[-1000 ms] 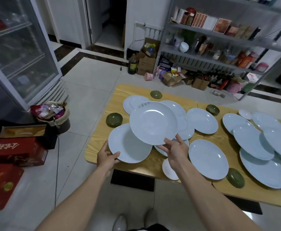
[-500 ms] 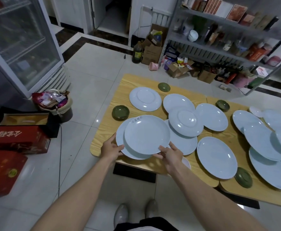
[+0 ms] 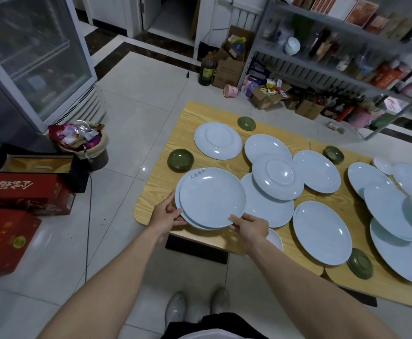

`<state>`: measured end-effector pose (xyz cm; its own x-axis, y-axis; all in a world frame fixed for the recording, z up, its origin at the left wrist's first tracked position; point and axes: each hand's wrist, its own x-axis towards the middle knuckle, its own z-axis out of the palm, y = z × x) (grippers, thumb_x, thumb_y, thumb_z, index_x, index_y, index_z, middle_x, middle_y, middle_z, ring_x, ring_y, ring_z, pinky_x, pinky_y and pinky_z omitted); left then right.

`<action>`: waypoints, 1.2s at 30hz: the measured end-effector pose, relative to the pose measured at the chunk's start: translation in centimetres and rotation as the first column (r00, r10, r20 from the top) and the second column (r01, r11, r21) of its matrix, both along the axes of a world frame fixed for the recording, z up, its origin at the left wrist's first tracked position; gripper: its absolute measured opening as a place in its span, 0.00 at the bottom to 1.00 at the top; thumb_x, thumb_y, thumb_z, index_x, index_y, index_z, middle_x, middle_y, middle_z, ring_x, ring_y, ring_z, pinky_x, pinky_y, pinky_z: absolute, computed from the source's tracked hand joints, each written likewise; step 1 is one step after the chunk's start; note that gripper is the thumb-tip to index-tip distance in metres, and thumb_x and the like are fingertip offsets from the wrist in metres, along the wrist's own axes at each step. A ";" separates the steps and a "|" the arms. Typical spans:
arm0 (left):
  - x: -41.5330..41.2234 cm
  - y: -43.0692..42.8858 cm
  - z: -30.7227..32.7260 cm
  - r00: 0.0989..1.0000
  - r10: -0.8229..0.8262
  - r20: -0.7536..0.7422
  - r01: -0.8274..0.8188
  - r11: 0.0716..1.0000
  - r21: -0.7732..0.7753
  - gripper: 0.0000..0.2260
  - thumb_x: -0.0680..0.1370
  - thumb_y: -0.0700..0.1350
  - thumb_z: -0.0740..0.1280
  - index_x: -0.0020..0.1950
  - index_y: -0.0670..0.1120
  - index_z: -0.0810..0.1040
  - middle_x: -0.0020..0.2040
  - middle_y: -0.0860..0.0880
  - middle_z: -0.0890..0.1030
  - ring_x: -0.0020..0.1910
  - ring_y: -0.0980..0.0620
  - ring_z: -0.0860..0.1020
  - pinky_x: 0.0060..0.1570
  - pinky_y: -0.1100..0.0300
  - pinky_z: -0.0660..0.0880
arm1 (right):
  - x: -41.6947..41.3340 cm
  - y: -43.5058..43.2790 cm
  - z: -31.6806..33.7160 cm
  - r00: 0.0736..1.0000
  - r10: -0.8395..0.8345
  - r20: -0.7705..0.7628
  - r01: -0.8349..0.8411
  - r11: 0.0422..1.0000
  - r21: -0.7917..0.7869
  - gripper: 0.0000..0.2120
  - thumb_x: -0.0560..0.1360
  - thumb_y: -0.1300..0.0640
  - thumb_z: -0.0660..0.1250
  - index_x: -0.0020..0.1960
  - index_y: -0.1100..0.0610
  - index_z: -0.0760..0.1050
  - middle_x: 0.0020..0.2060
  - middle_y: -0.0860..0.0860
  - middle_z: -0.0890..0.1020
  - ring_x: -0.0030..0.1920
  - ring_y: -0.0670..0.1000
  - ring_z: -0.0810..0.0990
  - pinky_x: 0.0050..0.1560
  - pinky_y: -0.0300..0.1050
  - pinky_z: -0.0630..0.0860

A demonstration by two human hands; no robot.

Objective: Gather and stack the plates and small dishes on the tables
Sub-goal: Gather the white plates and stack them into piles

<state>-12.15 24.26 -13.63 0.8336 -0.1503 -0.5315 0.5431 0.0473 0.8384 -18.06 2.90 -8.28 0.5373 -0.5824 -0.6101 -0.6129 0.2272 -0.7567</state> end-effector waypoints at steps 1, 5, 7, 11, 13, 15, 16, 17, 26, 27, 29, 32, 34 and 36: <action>0.0 0.0 -0.1 1.000 0.003 -0.003 -0.003 1.000 0.001 0.31 0.79 0.31 0.65 0.77 0.54 0.62 0.51 0.48 0.74 0.48 0.48 0.84 0.46 0.50 0.83 | 0.1 0.0 -0.2 1.000 0.016 -0.015 -0.016 1.000 -0.022 0.09 0.68 0.67 0.78 0.45 0.60 0.83 0.40 0.52 0.85 0.37 0.55 0.87 0.48 0.47 0.84; 0.0 -0.1 -0.2 1.000 0.010 -0.002 -0.010 1.000 0.017 0.32 0.78 0.31 0.66 0.77 0.54 0.62 0.52 0.45 0.74 0.46 0.46 0.85 0.43 0.54 0.83 | 0.4 0.2 -0.7 0.993 0.071 -0.096 -0.079 0.993 -0.088 0.09 0.67 0.66 0.79 0.44 0.59 0.82 0.38 0.51 0.84 0.38 0.54 0.86 0.50 0.48 0.83; 0.1 -0.2 -0.2 1.000 0.002 -0.001 -0.002 0.999 0.034 0.32 0.78 0.31 0.66 0.77 0.54 0.62 0.51 0.43 0.74 0.45 0.45 0.85 0.43 0.55 0.83 | 0.6 0.3 -0.7 0.988 0.096 -0.120 -0.109 0.989 -0.099 0.08 0.68 0.66 0.79 0.43 0.60 0.81 0.38 0.52 0.84 0.39 0.54 0.86 0.51 0.48 0.83; 0.3 -0.2 0.2 1.000 -0.016 0.009 0.015 0.993 0.121 0.32 0.78 0.30 0.64 0.77 0.54 0.62 0.41 0.44 0.70 0.42 0.46 0.82 0.45 0.54 0.83 | 0.7 0.3 -0.6 0.962 0.213 -0.172 -0.236 0.964 -0.126 0.06 0.70 0.64 0.77 0.38 0.58 0.81 0.37 0.52 0.84 0.46 0.55 0.85 0.53 0.48 0.82; 0.5 -0.1 0.6 0.999 -0.041 0.017 0.038 0.987 0.159 0.31 0.78 0.31 0.64 0.77 0.54 0.62 0.41 0.44 0.71 0.42 0.47 0.81 0.45 0.55 0.82 | 0.7 0.2 -0.2 0.947 0.258 -0.189 -0.286 0.948 -0.138 0.05 0.71 0.61 0.76 0.45 0.61 0.82 0.39 0.53 0.84 0.47 0.55 0.84 0.49 0.46 0.81; 0.8 0.0 1.1 0.993 -0.098 0.071 0.077 0.962 0.262 0.30 0.78 0.32 0.65 0.75 0.56 0.66 0.46 0.44 0.75 0.43 0.47 0.80 0.41 0.59 0.80 | 0.8 -0.1 0.3 0.926 0.311 -0.215 -0.353 0.914 -0.199 0.11 0.73 0.58 0.74 0.50 0.65 0.80 0.43 0.53 0.83 0.49 0.55 0.82 0.44 0.43 0.78; 1.0 0.0 1.4 0.981 -0.148 0.129 0.094 0.930 0.356 0.28 0.78 0.33 0.65 0.73 0.57 0.69 0.49 0.45 0.77 0.45 0.46 0.79 0.42 0.60 0.77 | 0.8 -0.3 0.9 0.905 0.359 -0.226 -0.412 0.873 -0.262 0.11 0.74 0.57 0.73 0.51 0.64 0.79 0.46 0.53 0.82 0.51 0.55 0.81 0.45 0.43 0.78; 1.2 -0.1 1.8 0.959 -0.219 0.181 0.111 0.875 0.471 0.26 0.78 0.35 0.66 0.72 0.56 0.71 0.53 0.45 0.77 0.51 0.45 0.78 0.47 0.59 0.75 | 0.9 -0.6 1.5 0.871 0.424 -0.248 -0.488 0.804 -0.340 0.14 0.75 0.55 0.72 0.57 0.62 0.80 0.51 0.52 0.82 0.55 0.56 0.80 0.49 0.43 0.77; 3.1 -6.5 9.3 0.594 -0.794 0.128 0.073 0.212 0.975 0.27 0.81 0.59 0.57 0.79 0.54 0.57 0.80 0.47 0.52 0.78 0.44 0.50 0.75 0.47 0.54 | 3.6 -7.0 7.0 0.449 0.512 -0.732 -0.787 -0.161 -0.595 0.40 0.78 0.33 0.55 0.81 0.53 0.49 0.79 0.57 0.54 0.79 0.60 0.53 0.76 0.62 0.49; 3.3 -7.8 10.1 0.572 -0.814 0.101 0.073 0.173 0.982 0.28 0.81 0.59 0.57 0.79 0.55 0.55 0.81 0.47 0.48 0.79 0.43 0.47 0.76 0.45 0.51 | 3.9 -7.7 7.5 0.443 0.499 -0.744 -0.786 -0.183 -0.591 0.40 0.79 0.32 0.54 0.81 0.53 0.46 0.80 0.57 0.51 0.79 0.60 0.50 0.76 0.63 0.46; 3.7 -10.4 11.2 0.534 -0.842 0.078 0.058 0.128 0.990 0.29 0.81 0.60 0.56 0.80 0.55 0.52 0.81 0.47 0.44 0.79 0.43 0.43 0.76 0.43 0.48 | 4.4 -9.2 8.3 0.448 0.489 -0.749 -0.779 -0.198 -0.595 0.40 0.79 0.32 0.52 0.81 0.52 0.43 0.80 0.58 0.47 0.80 0.61 0.47 0.76 0.64 0.45; 4.3 -14.4 12.3 0.505 -0.859 0.089 0.053 0.134 0.990 0.29 0.81 0.60 0.56 0.80 0.56 0.50 0.81 0.48 0.42 0.79 0.44 0.42 0.76 0.43 0.46 | 5.2 -11.7 9.1 0.473 0.499 -0.726 -0.765 -0.175 -0.619 0.40 0.79 0.32 0.52 0.81 0.51 0.43 0.80 0.58 0.46 0.80 0.61 0.45 0.76 0.65 0.44; 4.7 -17.0 12.5 0.489 -0.866 0.109 0.044 0.149 0.988 0.30 0.81 0.59 0.56 0.80 0.56 0.49 0.81 0.47 0.44 0.79 0.44 0.43 0.76 0.44 0.47 | 5.7 -13.9 9.2 0.481 0.500 -0.720 -0.762 -0.168 -0.625 0.40 0.79 0.32 0.52 0.81 0.51 0.43 0.81 0.58 0.46 0.80 0.61 0.45 0.76 0.65 0.44; 5.1 -19.6 12.4 0.487 -0.865 0.120 0.040 0.159 0.986 0.30 0.81 0.59 0.57 0.80 0.56 0.50 0.81 0.47 0.45 0.79 0.44 0.45 0.76 0.44 0.48 | 6.1 -16.3 9.0 0.494 0.506 -0.707 -0.753 -0.158 -0.639 0.40 0.79 0.32 0.52 0.81 0.51 0.43 0.81 0.57 0.46 0.80 0.60 0.46 0.76 0.65 0.45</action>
